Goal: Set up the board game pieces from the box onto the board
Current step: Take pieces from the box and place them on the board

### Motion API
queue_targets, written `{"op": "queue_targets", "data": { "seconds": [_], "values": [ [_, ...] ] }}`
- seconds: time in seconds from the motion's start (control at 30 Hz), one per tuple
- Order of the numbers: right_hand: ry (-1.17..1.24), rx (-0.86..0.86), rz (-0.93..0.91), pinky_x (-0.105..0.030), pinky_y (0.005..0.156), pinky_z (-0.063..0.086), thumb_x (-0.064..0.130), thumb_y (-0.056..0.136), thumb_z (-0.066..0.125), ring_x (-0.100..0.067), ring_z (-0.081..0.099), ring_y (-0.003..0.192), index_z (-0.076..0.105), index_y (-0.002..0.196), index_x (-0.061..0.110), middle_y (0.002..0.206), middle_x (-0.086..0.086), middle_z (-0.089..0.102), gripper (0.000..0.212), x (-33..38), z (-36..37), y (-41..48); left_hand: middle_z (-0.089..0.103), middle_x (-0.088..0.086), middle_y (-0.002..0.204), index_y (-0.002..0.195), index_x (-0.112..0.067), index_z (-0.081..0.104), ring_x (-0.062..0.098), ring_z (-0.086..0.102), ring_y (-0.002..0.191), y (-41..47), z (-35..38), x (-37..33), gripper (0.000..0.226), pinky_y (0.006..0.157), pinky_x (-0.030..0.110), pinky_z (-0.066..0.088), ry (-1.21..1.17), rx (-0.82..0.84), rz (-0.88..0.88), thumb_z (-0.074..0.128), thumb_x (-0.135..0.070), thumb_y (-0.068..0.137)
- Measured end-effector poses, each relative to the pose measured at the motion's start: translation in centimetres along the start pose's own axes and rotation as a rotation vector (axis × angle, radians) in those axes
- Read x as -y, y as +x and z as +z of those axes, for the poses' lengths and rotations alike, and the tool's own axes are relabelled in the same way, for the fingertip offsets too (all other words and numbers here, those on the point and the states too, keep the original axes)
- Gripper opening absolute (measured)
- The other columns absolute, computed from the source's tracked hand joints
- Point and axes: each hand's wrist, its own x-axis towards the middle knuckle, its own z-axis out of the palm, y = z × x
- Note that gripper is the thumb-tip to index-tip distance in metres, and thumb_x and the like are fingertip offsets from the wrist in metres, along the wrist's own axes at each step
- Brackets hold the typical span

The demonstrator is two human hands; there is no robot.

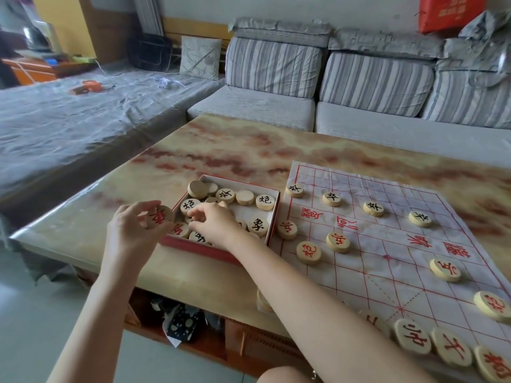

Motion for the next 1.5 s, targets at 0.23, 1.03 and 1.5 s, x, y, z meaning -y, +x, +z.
{"op": "queue_targets", "data": {
  "seconds": [0.23,1.03,1.5],
  "values": [
    [-0.377,0.11,-0.069,-0.042,0.113,0.011,0.038,0.091,0.054,-0.029,0.02,0.123,0.046,0.135,0.032,0.13,-0.006,0.033,0.046,-0.2,1.3,1.7,0.06,0.006,0.112,0.109,-0.016,0.066,0.013,0.058,0.09,-0.1,-0.2,1.2,0.045,0.078,0.022,0.043,-0.018,0.009,-0.003,0.08,-0.01,0.067],
    [0.701,0.091,-0.013,-0.023,0.066,0.049,0.003,0.089,0.056,-0.022,0.065,0.07,0.05,0.127,0.016,0.104,-0.008,0.058,0.041,-1.8,-3.8,-2.3,0.059,0.006,0.108,0.109,-0.016,0.066,0.014,0.058,0.092,-1.9,0.9,-0.9,0.042,0.075,0.023,0.043,-0.011,0.073,0.014,0.078,-0.014,0.07],
    [0.469,-0.298,0.188,-0.02,0.068,0.048,0.023,0.072,0.078,-0.009,0.06,0.085,0.057,0.121,0.02,0.106,0.001,0.065,0.053,-9.9,-11.0,-9.7,0.059,0.006,0.115,0.112,-0.017,0.064,0.021,0.061,0.098,-4.1,5.8,-7.4,0.049,0.085,0.032,0.05,-0.049,0.219,0.101,0.08,-0.012,0.067]
  ]
}}
